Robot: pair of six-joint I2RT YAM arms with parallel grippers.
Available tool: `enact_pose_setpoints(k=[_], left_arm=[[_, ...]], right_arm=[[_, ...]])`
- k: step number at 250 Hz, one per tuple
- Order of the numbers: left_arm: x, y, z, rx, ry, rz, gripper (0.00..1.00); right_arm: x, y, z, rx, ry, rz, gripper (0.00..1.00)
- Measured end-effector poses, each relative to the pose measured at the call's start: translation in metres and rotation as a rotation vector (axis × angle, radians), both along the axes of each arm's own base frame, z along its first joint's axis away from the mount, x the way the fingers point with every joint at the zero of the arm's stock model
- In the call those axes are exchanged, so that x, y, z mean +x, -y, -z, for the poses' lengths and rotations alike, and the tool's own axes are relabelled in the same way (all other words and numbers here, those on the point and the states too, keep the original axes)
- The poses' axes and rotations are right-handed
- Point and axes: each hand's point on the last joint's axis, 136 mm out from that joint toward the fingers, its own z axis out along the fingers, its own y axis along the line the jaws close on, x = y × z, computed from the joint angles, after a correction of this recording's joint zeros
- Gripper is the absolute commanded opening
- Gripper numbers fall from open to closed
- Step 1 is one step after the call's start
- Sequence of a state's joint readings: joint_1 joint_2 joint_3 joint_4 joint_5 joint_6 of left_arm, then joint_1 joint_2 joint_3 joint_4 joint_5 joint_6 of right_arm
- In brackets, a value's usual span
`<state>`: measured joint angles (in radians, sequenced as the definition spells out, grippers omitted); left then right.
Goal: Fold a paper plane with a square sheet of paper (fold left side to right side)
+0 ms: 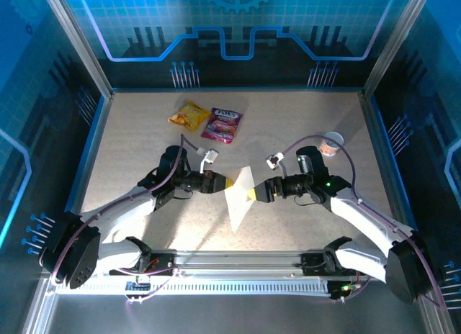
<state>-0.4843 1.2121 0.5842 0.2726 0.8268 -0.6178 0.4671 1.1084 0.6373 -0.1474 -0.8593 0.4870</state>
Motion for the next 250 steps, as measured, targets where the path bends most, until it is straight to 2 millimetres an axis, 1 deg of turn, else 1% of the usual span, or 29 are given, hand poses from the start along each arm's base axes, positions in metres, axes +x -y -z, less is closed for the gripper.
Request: enact_pose_setpoints(k=[12,49,69,111,139,157,202,235,250], left_arm=[[-0.001,0.000,0.000,-0.002,-0.001,0.006,0.00],[-0.002,0.000,0.001,0.001,-0.008,0.008,0.00],[-0.003,-0.001,0.003,0.009,-0.008,0.010,0.00],[-0.004,-0.001,0.006,0.019,-0.019,0.010,0.00],[-0.004,-0.001,0.007,0.021,-0.021,0.009,0.00],[-0.004,-0.001,0.007,0.021,-0.021,0.010,0.00],[-0.004,-0.001,0.007,0.021,-0.021,0.010,0.00],[-0.004,-0.001,0.007,0.021,-0.021,0.010,0.00],[-0.004,-0.001,0.007,0.021,-0.021,0.010,0.00]], right_arm=[[-0.002,-0.003,-0.002,0.006,-0.002,-0.020,0.94],[-0.007,-0.009,-0.009,0.028,0.005,-0.062,0.81],[-0.006,-0.010,-0.013,0.032,0.020,-0.066,0.78],[-0.002,-0.011,-0.024,0.037,0.057,-0.070,0.67],[0.002,-0.012,-0.030,0.039,0.075,-0.066,0.62],[0.005,-0.014,-0.030,0.035,0.077,-0.062,0.59],[0.016,-0.017,-0.023,0.009,0.057,-0.046,0.50],[0.023,-0.019,-0.020,-0.007,0.057,-0.030,0.37],[0.026,-0.019,-0.019,-0.015,0.054,-0.020,0.27]])
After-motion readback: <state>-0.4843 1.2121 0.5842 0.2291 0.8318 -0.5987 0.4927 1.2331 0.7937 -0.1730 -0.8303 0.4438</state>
